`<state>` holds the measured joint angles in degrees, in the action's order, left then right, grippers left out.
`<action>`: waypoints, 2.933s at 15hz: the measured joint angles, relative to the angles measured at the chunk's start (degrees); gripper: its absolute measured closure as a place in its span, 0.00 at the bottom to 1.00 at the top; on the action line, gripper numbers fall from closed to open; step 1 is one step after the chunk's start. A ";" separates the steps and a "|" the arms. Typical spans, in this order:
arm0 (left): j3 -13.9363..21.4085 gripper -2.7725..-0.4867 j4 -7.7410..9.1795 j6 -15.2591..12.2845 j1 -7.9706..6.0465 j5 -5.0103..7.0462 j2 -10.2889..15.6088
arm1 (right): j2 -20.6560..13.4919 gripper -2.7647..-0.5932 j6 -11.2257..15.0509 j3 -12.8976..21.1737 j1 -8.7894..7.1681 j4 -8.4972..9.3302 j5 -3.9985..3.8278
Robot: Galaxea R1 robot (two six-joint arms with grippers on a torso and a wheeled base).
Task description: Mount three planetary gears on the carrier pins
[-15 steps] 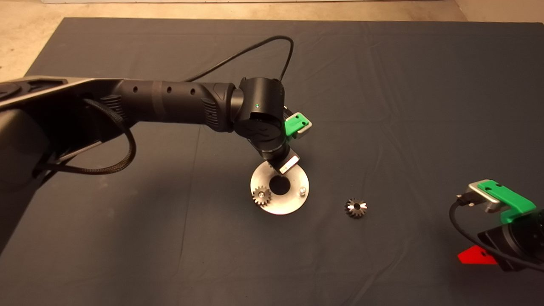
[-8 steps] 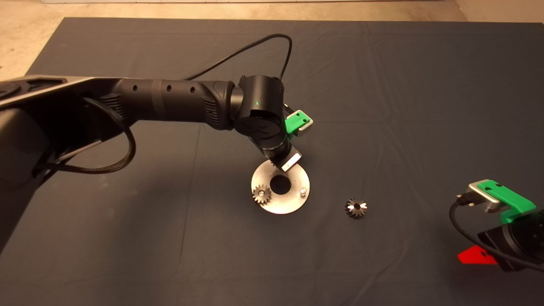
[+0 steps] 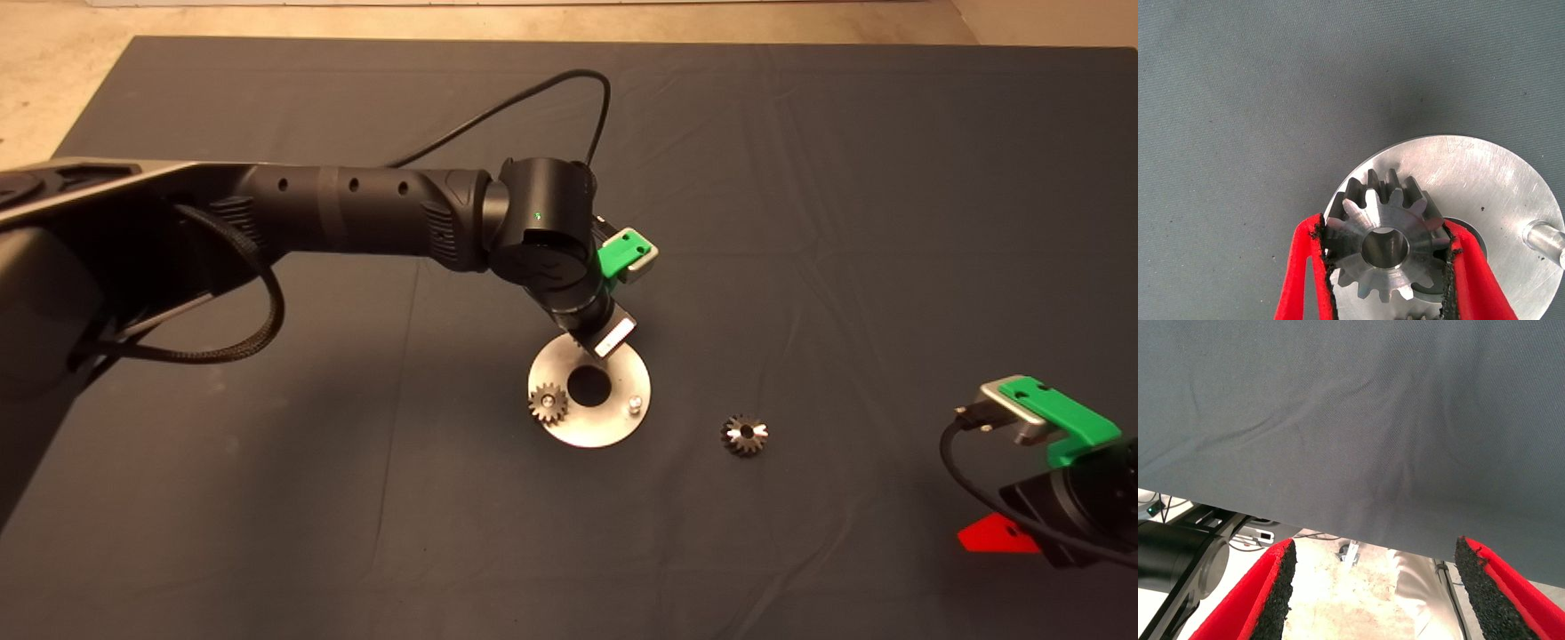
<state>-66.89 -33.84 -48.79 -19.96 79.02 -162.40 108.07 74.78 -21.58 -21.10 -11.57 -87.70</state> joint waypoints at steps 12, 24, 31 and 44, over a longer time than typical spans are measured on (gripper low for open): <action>-0.02 0.96 0.00 -0.33 0.00 -0.05 0.00 | 0.01 0.47 0.00 0.00 0.00 0.00 0.00; -0.44 0.96 0.00 -1.34 0.09 -1.99 0.00 | 0.01 0.47 -0.01 0.00 0.02 0.00 0.00; -0.96 0.96 0.02 -1.33 0.01 -2.56 0.00 | 0.01 0.47 0.00 0.00 0.02 0.00 0.00; -1.77 0.96 -0.09 -1.79 -0.02 -4.38 0.01 | 0.01 0.47 0.00 0.00 0.02 0.00 0.00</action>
<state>-68.66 -33.93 -50.58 -19.98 74.64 -162.39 108.08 74.78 -21.58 -21.08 -11.57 -87.70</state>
